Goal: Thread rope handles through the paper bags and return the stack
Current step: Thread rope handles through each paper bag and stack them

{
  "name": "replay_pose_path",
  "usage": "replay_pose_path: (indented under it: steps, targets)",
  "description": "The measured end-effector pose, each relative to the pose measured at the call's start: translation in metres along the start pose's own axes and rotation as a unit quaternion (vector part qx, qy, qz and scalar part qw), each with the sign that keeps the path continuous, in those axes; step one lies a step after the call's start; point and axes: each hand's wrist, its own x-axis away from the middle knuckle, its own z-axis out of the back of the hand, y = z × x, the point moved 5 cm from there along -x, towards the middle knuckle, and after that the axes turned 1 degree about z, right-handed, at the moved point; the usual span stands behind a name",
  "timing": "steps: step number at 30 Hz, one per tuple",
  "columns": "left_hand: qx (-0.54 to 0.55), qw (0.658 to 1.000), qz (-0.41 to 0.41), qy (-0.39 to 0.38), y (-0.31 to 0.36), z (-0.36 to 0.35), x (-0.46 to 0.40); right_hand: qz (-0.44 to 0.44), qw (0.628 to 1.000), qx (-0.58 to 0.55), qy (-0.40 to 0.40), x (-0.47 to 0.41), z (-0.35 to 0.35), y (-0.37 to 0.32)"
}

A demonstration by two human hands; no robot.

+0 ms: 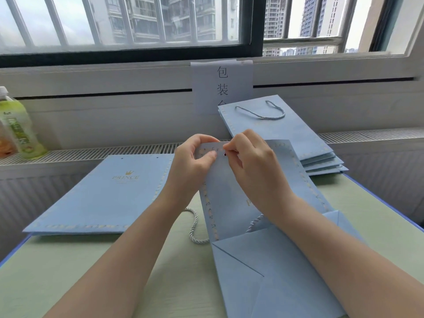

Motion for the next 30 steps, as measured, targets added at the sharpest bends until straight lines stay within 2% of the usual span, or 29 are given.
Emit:
replay_pose_path:
  steps: [4,9,14,19,24,30]
  targets:
    - [-0.024,0.999,0.015,-0.033,-0.002,-0.003,0.001,-0.025,0.999,-0.032,0.002,0.002,-0.003,0.002]
    - [-0.044,0.999,0.015,-0.02,-0.002,-0.005,0.0,-0.085,0.992,-0.093,0.005,0.003,-0.004,0.01]
    - [-0.05,0.999,0.015,0.008,-0.004,-0.003,-0.001,-0.069,0.994,-0.079,0.014,0.004,-0.005,0.009]
    - [-0.038,0.999,0.03,0.023,-0.005,-0.002,-0.001,-0.099,0.991,-0.087,0.012,0.006,-0.007,0.01]
    - [-0.059,0.997,0.006,0.055,-0.003,0.003,-0.002,-0.106,0.986,-0.115,-0.053,0.007,-0.013,0.009]
    - [-0.057,0.997,0.01,0.048,-0.004,0.008,-0.004,-0.07,0.99,-0.106,-0.068,0.004,-0.013,0.006]
